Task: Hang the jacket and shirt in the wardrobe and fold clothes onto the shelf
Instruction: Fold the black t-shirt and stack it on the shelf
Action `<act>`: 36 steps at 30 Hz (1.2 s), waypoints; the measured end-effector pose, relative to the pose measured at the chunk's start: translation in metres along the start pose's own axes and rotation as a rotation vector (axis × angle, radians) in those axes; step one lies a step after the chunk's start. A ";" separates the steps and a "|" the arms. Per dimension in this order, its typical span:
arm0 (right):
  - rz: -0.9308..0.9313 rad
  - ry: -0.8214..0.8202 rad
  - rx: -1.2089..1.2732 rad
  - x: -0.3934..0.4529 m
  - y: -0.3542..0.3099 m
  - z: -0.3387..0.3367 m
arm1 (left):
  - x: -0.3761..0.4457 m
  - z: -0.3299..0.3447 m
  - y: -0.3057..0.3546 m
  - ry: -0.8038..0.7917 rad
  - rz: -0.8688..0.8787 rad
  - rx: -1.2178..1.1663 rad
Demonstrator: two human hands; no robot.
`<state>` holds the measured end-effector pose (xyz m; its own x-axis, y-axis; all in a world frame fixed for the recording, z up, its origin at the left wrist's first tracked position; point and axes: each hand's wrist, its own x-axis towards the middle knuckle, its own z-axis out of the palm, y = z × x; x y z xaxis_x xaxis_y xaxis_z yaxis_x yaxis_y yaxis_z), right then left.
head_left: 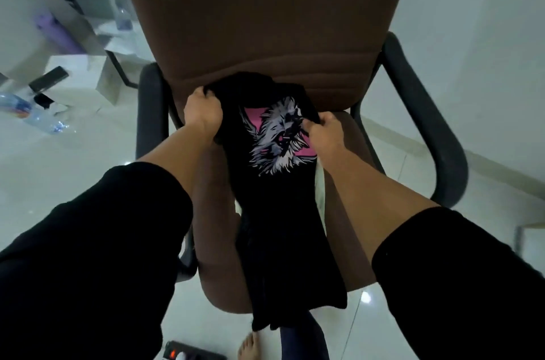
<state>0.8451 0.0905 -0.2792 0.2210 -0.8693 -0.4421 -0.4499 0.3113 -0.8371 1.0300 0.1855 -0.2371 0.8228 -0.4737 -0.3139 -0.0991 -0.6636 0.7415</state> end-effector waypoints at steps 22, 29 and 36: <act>-0.682 -0.064 -0.213 -0.325 -0.193 -0.249 | -0.272 -0.226 0.240 0.198 0.875 -0.028; -0.707 -0.077 -0.506 -0.328 -0.216 -0.297 | -0.289 -0.233 0.279 0.357 0.980 0.163; -0.498 0.055 -0.576 -0.319 -0.227 -0.312 | -0.287 -0.218 0.277 0.324 0.982 0.365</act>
<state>0.6068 0.1779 0.1520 0.4795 -0.8771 -0.0269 -0.6919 -0.3590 -0.6264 0.8887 0.2636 0.1877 0.3971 -0.7506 0.5282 -0.9078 -0.2366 0.3463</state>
